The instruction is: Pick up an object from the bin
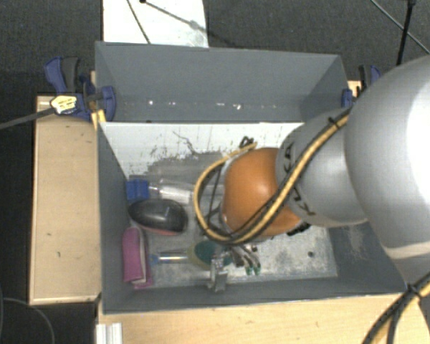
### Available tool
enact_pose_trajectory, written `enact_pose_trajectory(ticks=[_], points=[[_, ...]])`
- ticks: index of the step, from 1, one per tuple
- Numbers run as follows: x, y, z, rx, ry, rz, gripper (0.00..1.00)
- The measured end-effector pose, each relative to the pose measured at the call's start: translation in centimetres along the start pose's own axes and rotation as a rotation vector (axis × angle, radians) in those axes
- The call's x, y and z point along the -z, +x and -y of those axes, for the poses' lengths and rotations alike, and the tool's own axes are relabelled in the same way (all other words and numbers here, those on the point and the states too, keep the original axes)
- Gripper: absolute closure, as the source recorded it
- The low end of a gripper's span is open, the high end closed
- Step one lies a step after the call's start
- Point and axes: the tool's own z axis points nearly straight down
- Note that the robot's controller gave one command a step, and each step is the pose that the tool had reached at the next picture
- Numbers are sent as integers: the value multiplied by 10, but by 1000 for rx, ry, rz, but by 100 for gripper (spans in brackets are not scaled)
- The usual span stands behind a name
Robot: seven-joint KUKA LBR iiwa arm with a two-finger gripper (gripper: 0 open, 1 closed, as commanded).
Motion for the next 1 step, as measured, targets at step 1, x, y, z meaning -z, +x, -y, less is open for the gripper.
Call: enact_pose_trajectory(ticks=[1], points=[[1,-2,0,-9,-2,4,0]])
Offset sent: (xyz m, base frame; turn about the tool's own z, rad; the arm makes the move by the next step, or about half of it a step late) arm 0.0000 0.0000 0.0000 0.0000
